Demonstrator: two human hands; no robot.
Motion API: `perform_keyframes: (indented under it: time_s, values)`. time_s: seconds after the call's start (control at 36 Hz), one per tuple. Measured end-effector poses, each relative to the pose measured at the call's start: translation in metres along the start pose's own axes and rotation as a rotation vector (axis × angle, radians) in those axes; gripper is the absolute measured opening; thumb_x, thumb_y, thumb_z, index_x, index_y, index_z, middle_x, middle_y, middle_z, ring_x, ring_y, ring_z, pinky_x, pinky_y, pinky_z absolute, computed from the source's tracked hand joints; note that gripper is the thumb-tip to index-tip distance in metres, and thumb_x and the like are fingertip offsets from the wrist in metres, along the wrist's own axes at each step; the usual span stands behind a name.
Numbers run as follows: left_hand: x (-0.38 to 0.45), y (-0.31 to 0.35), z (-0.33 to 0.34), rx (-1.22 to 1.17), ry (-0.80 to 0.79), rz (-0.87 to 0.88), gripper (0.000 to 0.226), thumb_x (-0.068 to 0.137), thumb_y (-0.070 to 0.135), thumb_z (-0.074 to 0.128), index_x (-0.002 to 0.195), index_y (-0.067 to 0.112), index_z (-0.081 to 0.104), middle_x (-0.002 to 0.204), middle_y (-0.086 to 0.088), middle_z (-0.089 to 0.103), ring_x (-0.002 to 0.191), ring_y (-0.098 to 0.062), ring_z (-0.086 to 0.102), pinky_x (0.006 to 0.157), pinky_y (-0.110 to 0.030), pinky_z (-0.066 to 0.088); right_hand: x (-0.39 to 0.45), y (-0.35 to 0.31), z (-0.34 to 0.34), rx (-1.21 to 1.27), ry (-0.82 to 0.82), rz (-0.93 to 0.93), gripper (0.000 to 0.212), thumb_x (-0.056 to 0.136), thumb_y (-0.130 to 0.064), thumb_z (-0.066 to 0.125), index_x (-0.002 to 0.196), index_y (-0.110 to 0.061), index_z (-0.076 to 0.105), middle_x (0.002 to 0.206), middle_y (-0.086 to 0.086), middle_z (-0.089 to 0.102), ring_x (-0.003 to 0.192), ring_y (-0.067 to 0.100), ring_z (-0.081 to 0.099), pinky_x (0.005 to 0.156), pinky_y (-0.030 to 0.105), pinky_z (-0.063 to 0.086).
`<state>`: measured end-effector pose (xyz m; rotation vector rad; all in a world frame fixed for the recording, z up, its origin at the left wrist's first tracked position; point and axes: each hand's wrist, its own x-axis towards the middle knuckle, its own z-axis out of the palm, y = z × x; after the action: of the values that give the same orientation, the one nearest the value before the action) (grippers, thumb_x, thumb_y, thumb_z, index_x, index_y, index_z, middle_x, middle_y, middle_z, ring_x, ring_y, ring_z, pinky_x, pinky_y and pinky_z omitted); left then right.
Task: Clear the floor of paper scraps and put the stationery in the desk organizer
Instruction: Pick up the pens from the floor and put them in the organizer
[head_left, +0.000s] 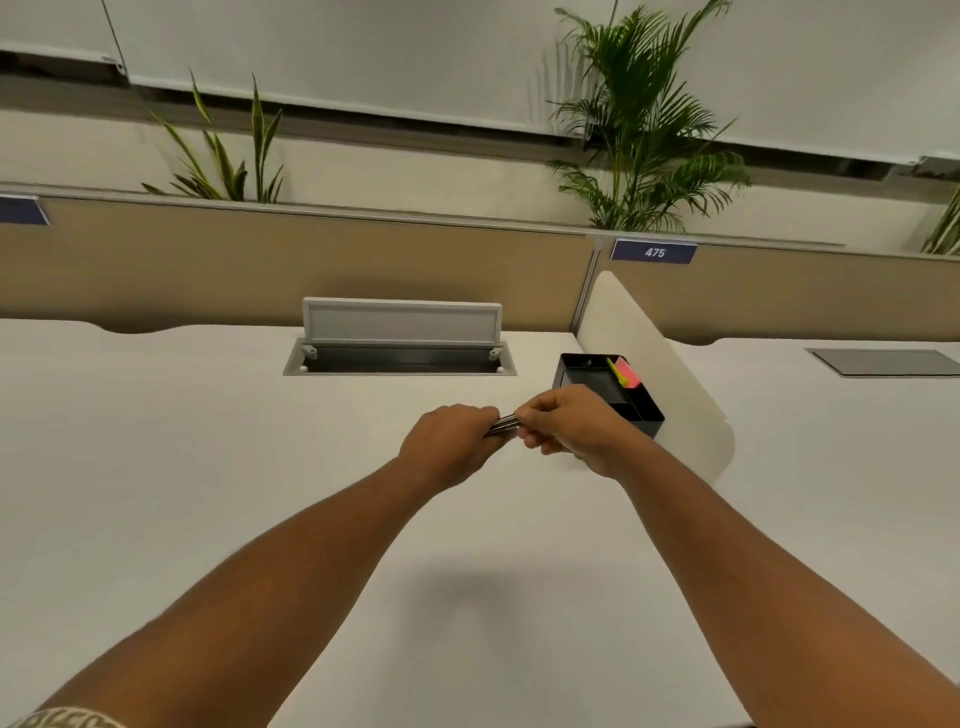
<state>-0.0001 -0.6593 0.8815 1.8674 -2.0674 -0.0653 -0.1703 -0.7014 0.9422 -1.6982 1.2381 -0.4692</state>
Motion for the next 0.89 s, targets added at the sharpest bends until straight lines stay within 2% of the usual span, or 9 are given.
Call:
perform_keyframes:
  time_s: [0.11, 0.25, 0.31, 0.36, 0.44, 0.56, 0.64, 0.75, 0.89]
  values:
    - [0.039, 0.014, 0.001, -0.014, 0.055, -0.017, 0.036, 0.099, 0.052, 0.043, 0.1, 0.02, 0.059, 0.085, 0.0, 0.066, 0.071, -0.017, 0.059, 0.068, -0.034, 0.054, 0.027, -0.005, -0.036, -0.055, 0.046, -0.028, 0.016, 0.095, -0.017, 0.062, 0.097, -0.007, 0.075, 0.086, 0.012, 0.074, 0.071, 0.015, 0.067, 0.063, 0.023, 0.053]
    - [0.076, 0.019, 0.011, 0.011, 0.103, -0.073, 0.038, 0.095, 0.06, 0.044, 0.1, 0.024, 0.057, 0.087, 0.003, 0.064, 0.072, -0.015, 0.056, 0.06, -0.029, 0.044, 0.056, -0.006, -0.08, -0.117, 0.116, -0.057, 0.017, 0.094, -0.018, 0.063, 0.098, -0.007, 0.075, 0.085, 0.011, 0.074, 0.073, 0.018, 0.068, 0.077, 0.031, 0.061]
    - [0.086, 0.015, 0.016, -0.004, 0.115, -0.078, 0.04, 0.094, 0.059, 0.046, 0.111, 0.024, 0.057, 0.099, 0.002, 0.066, 0.085, -0.016, 0.057, 0.064, -0.029, 0.043, 0.065, -0.005, -0.1, -0.163, 0.158, -0.073, 0.016, 0.095, -0.018, 0.063, 0.096, -0.008, 0.075, 0.084, 0.01, 0.074, 0.07, 0.015, 0.067, 0.068, 0.025, 0.059]
    - [0.093, 0.009, 0.021, -0.019, 0.12, -0.082, 0.048, 0.094, 0.058, 0.048, 0.129, 0.025, 0.051, 0.12, 0.002, 0.061, 0.108, -0.019, 0.054, 0.078, -0.033, 0.049, 0.072, -0.004, -0.119, -0.21, 0.212, -0.089, 0.016, 0.095, -0.016, 0.061, 0.094, -0.007, 0.075, 0.082, 0.011, 0.073, 0.064, 0.012, 0.065, 0.057, 0.018, 0.053]
    - [0.1, -0.004, 0.028, -0.02, 0.105, -0.107, 0.052, 0.096, 0.055, 0.049, 0.138, 0.025, 0.045, 0.134, 0.002, 0.053, 0.123, -0.02, 0.046, 0.091, -0.035, 0.048, 0.087, 0.0, -0.146, -0.28, 0.299, -0.094, 0.018, 0.096, -0.011, 0.059, 0.094, 0.001, 0.073, 0.084, 0.018, 0.072, 0.065, 0.017, 0.062, 0.063, 0.027, 0.056]
    - [0.108, -0.024, 0.033, -0.016, 0.051, -0.129, 0.035, 0.099, 0.046, 0.046, 0.124, 0.024, 0.056, 0.124, 0.002, 0.059, 0.115, -0.017, 0.05, 0.087, -0.033, 0.049, 0.115, 0.009, -0.177, -0.408, 0.416, -0.058, 0.02, 0.095, -0.015, 0.057, 0.086, -0.007, 0.072, 0.08, 0.014, 0.071, 0.074, 0.027, 0.067, 0.075, 0.042, 0.058]
    - [0.115, -0.036, 0.035, -0.017, 0.044, -0.151, 0.031, 0.1, 0.042, 0.046, 0.12, 0.023, 0.06, 0.122, 0.002, 0.06, 0.114, -0.017, 0.051, 0.087, -0.031, 0.047, 0.134, 0.015, -0.194, -0.589, 0.489, -0.043, 0.022, 0.095, -0.016, 0.054, 0.079, -0.013, 0.069, 0.08, 0.013, 0.07, 0.078, 0.032, 0.067, 0.069, 0.038, 0.055]
    - [0.124, -0.05, 0.038, -0.01, 0.041, -0.15, 0.03, 0.1, 0.041, 0.046, 0.117, 0.022, 0.062, 0.119, 0.002, 0.061, 0.111, -0.016, 0.051, 0.085, -0.029, 0.046, 0.157, 0.017, -0.209, -0.788, 0.569, -0.054, 0.018, 0.089, -0.006, 0.052, 0.087, -0.011, 0.07, 0.086, 0.012, 0.069, 0.079, 0.03, 0.061, 0.064, 0.03, 0.046]
    - [0.136, -0.064, 0.043, -0.003, 0.041, -0.152, 0.03, 0.1, 0.04, 0.046, 0.115, 0.022, 0.064, 0.116, 0.002, 0.063, 0.107, -0.015, 0.052, 0.083, -0.028, 0.045, 0.181, 0.015, -0.207, -0.937, 0.534, -0.084, 0.018, 0.086, 0.0, 0.054, 0.093, -0.009, 0.068, 0.089, 0.014, 0.068, 0.08, 0.032, 0.06, 0.067, 0.031, 0.045]
